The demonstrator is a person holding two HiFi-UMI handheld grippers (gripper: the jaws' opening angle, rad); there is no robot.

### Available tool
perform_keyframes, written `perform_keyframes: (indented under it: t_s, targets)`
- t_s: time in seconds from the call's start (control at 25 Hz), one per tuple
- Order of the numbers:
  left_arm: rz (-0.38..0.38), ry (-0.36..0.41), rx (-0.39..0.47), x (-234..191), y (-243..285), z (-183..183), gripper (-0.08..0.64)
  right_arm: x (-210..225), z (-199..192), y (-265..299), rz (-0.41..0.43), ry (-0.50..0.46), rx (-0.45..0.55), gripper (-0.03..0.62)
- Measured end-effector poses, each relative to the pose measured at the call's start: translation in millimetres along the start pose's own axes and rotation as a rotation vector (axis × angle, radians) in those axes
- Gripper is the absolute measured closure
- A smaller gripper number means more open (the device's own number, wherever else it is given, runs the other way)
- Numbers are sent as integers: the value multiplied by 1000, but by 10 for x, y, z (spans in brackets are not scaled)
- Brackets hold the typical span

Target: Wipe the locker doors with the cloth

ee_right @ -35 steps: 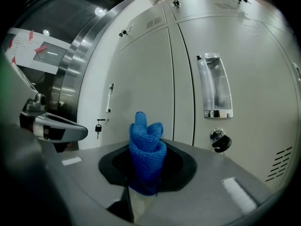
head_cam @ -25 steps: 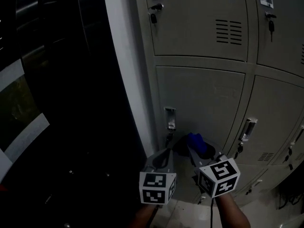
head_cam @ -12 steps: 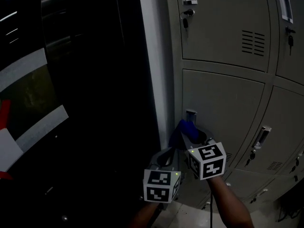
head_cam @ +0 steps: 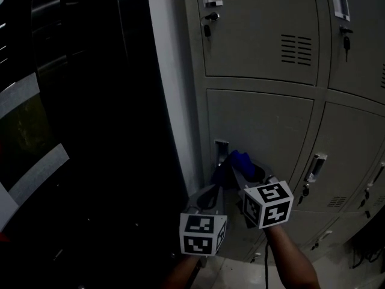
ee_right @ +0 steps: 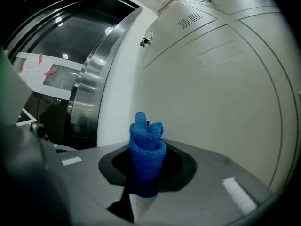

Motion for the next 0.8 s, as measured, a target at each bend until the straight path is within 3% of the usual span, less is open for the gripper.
perform_keyframes:
  t_s: [0.4,0.8]
  targets:
    - [-99,17,-16,348,207,-27,558,478,-64,-487,-128,5,-13,504]
    - [-149,18,-36,537,328,-85,558,761,-196,-876,-223,22,-34,504]
Point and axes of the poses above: the fingertips, and each gripper's own axes: y forward along the fingers, x to its right, z out of its top, the point moved 7 cm from there along -y, backward along the fingers, and after that the axes turned 13 degrees about -y, right-handed, at the moved point
